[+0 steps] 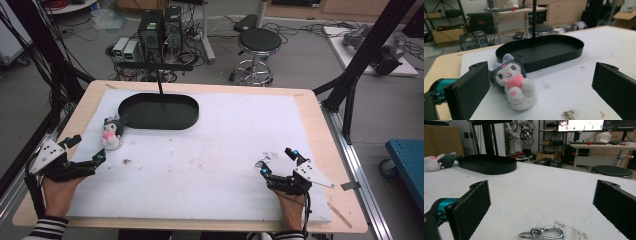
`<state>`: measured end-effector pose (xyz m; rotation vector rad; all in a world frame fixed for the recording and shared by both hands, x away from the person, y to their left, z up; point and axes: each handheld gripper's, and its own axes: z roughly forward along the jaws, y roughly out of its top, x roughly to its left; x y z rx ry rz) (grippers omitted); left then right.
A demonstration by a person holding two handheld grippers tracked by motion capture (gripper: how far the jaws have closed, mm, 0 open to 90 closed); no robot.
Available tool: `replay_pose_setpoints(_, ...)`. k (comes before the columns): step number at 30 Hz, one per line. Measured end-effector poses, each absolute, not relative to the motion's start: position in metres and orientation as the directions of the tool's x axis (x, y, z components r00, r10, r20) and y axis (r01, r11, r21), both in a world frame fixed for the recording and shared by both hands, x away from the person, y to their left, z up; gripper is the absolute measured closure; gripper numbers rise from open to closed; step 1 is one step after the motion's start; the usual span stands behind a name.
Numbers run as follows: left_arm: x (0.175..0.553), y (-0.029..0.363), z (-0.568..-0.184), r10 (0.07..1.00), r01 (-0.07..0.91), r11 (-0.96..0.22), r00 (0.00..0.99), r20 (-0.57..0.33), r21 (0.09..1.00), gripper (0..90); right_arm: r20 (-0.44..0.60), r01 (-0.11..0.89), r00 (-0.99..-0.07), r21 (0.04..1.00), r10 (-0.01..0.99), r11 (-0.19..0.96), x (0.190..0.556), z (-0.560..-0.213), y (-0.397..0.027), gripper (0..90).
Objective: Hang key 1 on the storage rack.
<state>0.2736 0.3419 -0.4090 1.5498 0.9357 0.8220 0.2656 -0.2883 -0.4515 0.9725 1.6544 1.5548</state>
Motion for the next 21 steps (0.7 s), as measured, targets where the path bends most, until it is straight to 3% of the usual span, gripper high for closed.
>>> replay_pose_setpoints(13,0.291,0.342,-0.359,0.887,0.24,-0.229,0.45,0.101,0.943,2.0,0.008,0.068,-0.504,0.997,0.864,0.031,0.266,-0.451,-0.288,0.5)
replay_pose_setpoints(21,0.304,0.335,-0.35,0.893,0.316,-0.264,0.437,0.108,0.911,2.0,0.009,0.069,-0.506,0.997,0.863,0.03,0.266,-0.452,-0.288,0.5)
